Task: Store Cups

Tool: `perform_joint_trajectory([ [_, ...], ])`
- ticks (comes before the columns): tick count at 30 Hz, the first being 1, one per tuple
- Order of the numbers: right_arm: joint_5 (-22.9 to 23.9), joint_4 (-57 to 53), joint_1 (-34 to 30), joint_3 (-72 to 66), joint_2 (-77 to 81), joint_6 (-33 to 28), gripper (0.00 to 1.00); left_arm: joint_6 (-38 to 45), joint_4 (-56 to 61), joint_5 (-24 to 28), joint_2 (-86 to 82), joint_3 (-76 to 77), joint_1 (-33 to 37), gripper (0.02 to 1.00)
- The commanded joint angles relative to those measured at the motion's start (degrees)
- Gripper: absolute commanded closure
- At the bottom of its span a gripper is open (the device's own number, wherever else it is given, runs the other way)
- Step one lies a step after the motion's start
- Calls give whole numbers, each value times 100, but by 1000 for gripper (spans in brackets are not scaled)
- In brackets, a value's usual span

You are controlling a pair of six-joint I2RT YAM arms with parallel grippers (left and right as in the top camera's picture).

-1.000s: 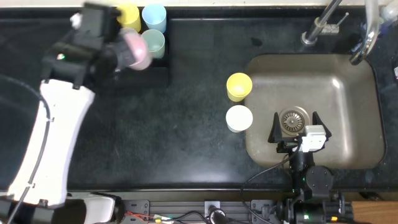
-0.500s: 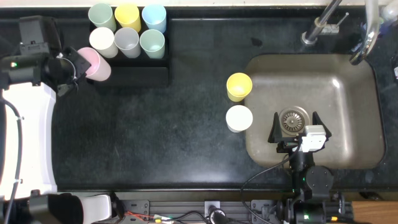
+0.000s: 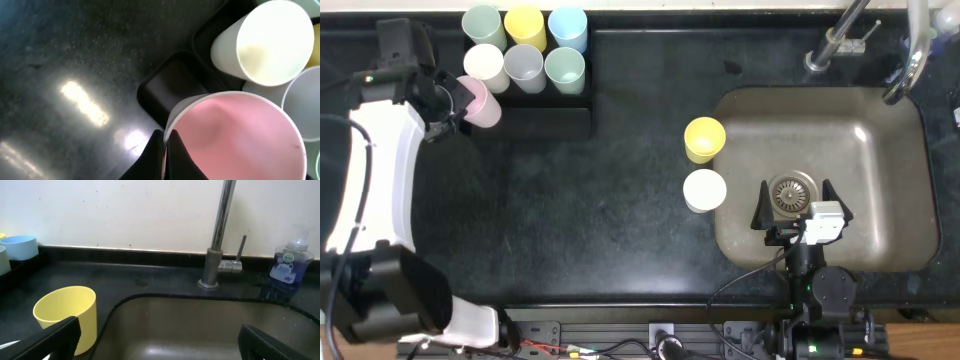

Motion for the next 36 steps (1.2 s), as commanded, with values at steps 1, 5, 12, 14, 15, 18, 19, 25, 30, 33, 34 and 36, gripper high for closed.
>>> perform_joint_trajectory([
  [1, -35, 33, 22, -28, -48, -20, 3, 79, 197, -125, 149, -13, 39, 982],
  [5, -35, 33, 22, -28, -48, -20, 5, 59, 326, -151, 223, -13, 85, 982],
  [12, -35, 33, 22, -28, -48, -20, 5, 68, 356, -151, 424, -13, 173, 982],
  [14, -35, 33, 22, -28, -48, -20, 5, 70, 354, -149, 511, -13, 173, 982],
  [15, -35, 33, 22, -28, -48, -20, 3, 87, 354, -146, 549, -13, 173, 982],
  [18, -35, 33, 22, -28, -48, -20, 3, 87, 365, -153, 625, -13, 173, 980],
  [19, -35, 33, 22, -28, -48, -20, 3, 87, 374, -162, 636, -13, 173, 982],
  [25, -35, 33, 22, -28, -48, -20, 3, 83, 450, -238, 743, -13, 173, 982],
  [30, -35, 33, 22, -28, -48, -20, 3, 83, 573, -236, 905, -13, 173, 982],
  [33, -35, 33, 22, -28, -48, -20, 3, 85, 546, -240, 955, -13, 173, 982],
  [34, -35, 33, 22, -28, -48, -20, 3, 87, 544, -258, 973, -13, 173, 980],
  [36, -35, 33, 22, -28, -48, -20, 3, 87, 533, -289, 977, -13, 173, 982],
])
